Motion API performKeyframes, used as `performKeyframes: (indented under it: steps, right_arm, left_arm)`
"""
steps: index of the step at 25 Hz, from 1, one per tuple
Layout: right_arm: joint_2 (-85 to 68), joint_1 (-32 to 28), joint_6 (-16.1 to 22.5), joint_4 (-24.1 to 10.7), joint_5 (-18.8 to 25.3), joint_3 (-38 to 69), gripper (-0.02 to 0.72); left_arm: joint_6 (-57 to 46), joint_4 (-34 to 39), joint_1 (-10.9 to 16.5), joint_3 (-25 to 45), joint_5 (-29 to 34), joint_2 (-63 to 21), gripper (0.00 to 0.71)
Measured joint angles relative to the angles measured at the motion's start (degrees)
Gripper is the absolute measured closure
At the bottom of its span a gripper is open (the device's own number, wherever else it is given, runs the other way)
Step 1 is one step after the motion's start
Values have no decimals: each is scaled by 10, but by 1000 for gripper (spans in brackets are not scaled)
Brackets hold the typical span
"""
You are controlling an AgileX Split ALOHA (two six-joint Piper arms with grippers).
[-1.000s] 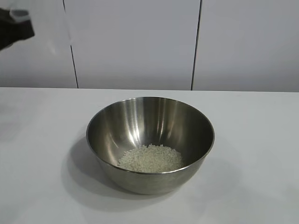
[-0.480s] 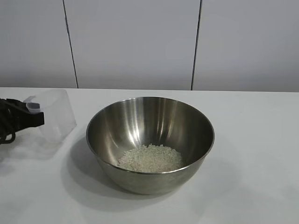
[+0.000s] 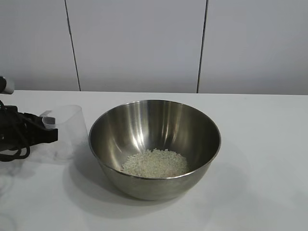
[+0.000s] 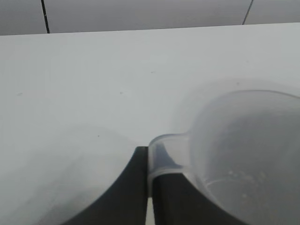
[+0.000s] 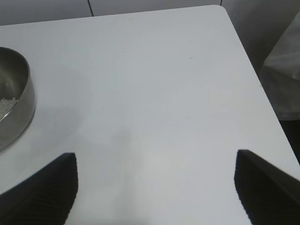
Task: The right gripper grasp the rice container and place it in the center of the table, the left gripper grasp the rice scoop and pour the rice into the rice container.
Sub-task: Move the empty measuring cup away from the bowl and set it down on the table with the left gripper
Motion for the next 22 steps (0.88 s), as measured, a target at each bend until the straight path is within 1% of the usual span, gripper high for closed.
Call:
performKeyframes:
  steps: [7, 9, 11, 15, 17, 19, 22]
  right_arm:
    - [0, 0, 0, 0, 0, 0, 83]
    - [0, 0, 0, 0, 0, 0, 83]
    - [0, 0, 0, 0, 0, 0, 83]
    - [0, 0, 0, 0, 0, 0, 83]
    - [0, 0, 0, 0, 0, 0, 83]
    - [0, 0, 0, 0, 0, 0, 83]
    - [0, 0, 0, 0, 0, 0, 83]
  left_arm:
    - [3, -2, 0, 0, -7, 3, 702]
    - [3, -2, 0, 0, -7, 3, 678]
    - [4, -2, 0, 0, -6, 3, 618]
    - [4, -1, 0, 0, -6, 3, 443]
    - [4, -1, 0, 0, -6, 3, 373]
    - [6, -1, 0, 1, -6, 3, 337]
    - [18, -1, 0, 11, -6, 3, 307]
